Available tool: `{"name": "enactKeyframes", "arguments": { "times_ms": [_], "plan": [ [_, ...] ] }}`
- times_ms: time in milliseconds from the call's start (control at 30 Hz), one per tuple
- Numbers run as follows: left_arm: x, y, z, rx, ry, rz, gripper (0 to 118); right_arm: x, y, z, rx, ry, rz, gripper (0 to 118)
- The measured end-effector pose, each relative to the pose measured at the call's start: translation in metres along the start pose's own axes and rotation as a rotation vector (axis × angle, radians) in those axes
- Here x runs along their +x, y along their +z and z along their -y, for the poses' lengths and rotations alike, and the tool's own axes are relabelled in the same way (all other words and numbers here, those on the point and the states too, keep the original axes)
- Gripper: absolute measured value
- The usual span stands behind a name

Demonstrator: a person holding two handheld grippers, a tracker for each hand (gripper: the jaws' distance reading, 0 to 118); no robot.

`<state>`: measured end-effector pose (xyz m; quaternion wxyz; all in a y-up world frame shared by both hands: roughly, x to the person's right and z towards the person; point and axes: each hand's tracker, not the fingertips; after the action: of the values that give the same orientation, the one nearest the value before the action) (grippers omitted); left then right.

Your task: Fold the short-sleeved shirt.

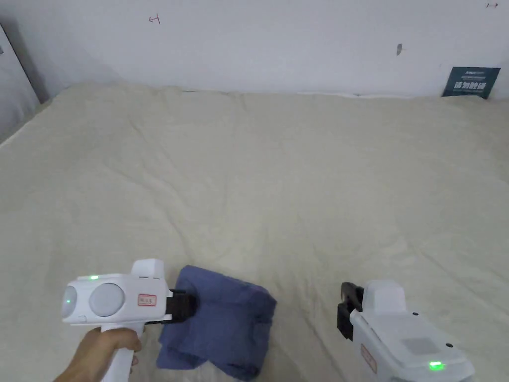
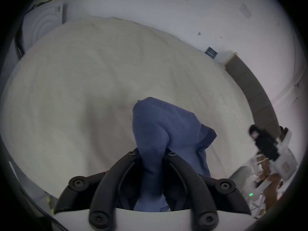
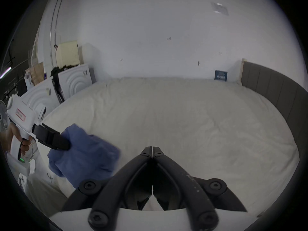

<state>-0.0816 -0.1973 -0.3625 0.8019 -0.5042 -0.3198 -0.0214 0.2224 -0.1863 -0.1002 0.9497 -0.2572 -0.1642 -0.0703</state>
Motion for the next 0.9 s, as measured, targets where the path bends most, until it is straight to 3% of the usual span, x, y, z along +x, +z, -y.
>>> {"name": "enactKeyframes", "arguments": {
  "times_ms": [400,567,633,667,700,733,900],
  "plan": [
    [-0.191,0.072,-0.056,0.033,0.084,-0.393,23,-0.018,0.01,-0.067,0.162,0.025,0.025,2],
    [-0.24,0.082,-0.062,0.036,0.182,-0.456,26,-0.021,0.005,-0.073,0.152,0.071,0.035,2],
    [-0.248,0.078,-0.063,0.011,0.265,-0.5,53,-0.02,0.003,-0.074,0.145,0.081,0.045,2],
    [-0.251,0.075,-0.065,-0.009,0.296,-0.501,85,-0.02,0.002,-0.075,0.143,0.079,0.048,2],
    [-0.25,0.074,-0.063,-0.004,0.297,-0.497,105,-0.019,0.002,-0.075,0.142,0.075,0.049,2],
    [-0.247,0.075,-0.061,0.012,0.297,-0.499,117,-0.019,0.002,-0.077,0.141,0.07,0.049,2],
    [-0.222,0.09,-0.065,0.132,0.255,-0.541,113,-0.02,0.008,-0.083,0.16,0.047,0.053,2]
  ]
}}
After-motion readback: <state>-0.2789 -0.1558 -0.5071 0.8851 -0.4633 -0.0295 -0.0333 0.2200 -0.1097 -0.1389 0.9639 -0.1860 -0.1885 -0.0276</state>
